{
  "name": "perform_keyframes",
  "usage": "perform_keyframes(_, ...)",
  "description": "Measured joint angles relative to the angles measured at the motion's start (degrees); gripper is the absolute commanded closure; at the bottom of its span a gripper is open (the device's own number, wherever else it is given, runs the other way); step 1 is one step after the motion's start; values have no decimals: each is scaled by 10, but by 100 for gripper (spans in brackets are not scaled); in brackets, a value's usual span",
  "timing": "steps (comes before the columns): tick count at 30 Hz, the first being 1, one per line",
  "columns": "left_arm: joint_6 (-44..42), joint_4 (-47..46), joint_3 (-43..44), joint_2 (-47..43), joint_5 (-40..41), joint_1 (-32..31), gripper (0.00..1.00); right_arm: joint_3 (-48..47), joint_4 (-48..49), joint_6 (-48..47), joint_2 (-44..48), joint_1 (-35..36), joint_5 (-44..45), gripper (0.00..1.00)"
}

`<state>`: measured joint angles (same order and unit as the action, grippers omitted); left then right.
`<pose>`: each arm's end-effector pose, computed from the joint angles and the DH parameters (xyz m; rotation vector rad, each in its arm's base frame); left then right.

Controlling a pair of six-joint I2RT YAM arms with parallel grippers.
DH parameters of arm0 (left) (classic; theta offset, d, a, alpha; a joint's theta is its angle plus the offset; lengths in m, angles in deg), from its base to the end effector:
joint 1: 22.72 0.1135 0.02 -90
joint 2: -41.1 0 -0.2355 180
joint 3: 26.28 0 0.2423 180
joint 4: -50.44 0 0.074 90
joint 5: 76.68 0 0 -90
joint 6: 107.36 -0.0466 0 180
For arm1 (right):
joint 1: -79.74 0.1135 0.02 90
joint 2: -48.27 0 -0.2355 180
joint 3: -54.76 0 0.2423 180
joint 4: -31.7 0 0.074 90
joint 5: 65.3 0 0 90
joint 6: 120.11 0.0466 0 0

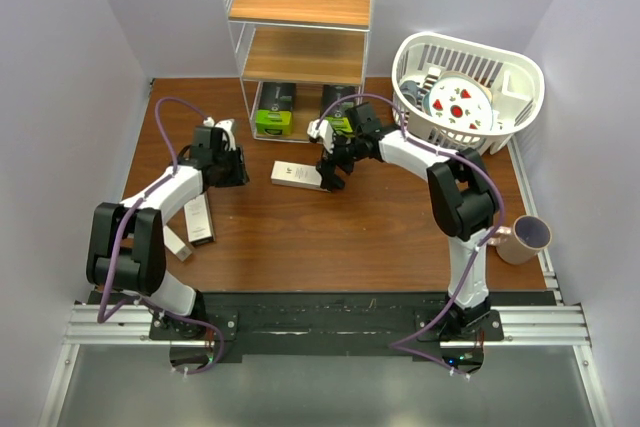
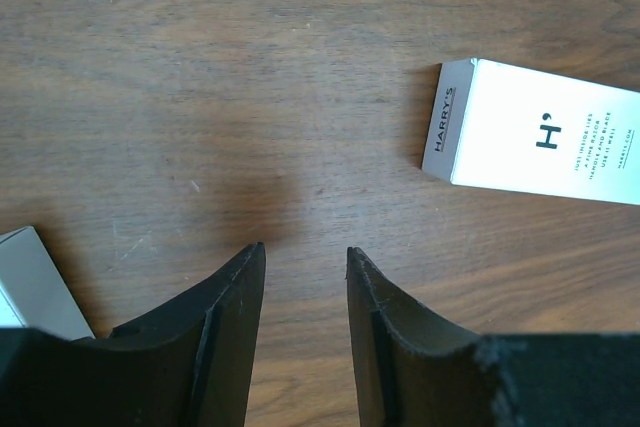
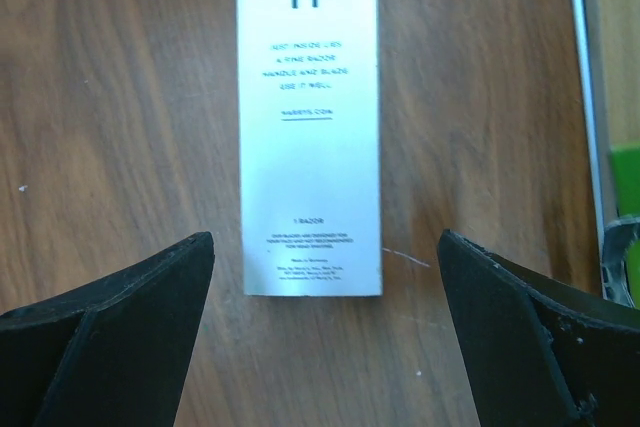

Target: Place and organize the shaving razors onto the shelf

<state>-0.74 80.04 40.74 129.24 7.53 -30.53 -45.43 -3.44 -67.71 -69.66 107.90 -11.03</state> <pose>0.3110 -0.0474 0.1684 -0.1455 2.4708 -0.3092 0.3650 0.2263 0.1586 -1.4987 1.8470 0.6943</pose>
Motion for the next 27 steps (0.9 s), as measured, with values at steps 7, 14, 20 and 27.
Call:
perform_keyframes(7, -1, -7, 0, 1, -5, 0, 58, -27, -36, -40, -25, 16, 6, 9)
perform_keyframes(14, -2, -8, 3, 15, -13, 0, 59, -27, -47, -49, -37, 34, 37, 15)
perform_keyframes(20, -2, -9, 3, 17, -14, 0, 59, -27, -56, -41, -37, 40, 66, 35)
perform_keyframes(27, -2, -10, 3, 17, -15, 0, 59, -27, -56, 15, -35, 41, 106, 45)
